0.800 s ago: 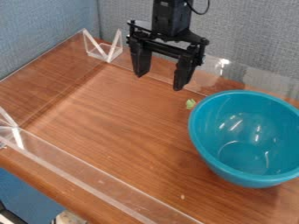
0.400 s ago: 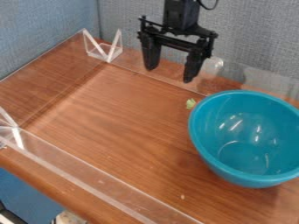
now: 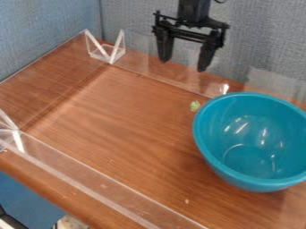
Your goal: Remove the strawberry from inside the blue bowl and put it on the table
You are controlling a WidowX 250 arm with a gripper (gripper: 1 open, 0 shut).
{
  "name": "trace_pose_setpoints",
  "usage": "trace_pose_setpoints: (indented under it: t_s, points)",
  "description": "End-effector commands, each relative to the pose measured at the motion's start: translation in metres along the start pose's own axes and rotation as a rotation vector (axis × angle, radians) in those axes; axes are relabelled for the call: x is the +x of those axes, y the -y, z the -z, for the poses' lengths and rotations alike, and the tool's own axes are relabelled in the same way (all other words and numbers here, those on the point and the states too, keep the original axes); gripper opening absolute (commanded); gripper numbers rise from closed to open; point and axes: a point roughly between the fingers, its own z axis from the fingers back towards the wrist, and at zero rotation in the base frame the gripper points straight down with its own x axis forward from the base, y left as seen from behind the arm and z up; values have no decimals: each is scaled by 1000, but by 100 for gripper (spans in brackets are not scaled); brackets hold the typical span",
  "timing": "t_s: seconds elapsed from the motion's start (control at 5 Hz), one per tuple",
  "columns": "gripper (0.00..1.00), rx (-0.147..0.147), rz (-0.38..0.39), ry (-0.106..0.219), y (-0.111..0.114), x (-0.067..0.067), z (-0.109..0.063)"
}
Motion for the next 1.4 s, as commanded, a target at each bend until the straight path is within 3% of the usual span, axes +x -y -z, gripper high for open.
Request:
trace_pose_setpoints:
  t_s: [0.0, 0.8, 1.2]
  points:
    - [100, -8, -43, 73, -13, 26, -25]
    - [100, -13, -79, 78, -24, 49, -24]
    - [100, -12, -52, 83, -20, 58, -24]
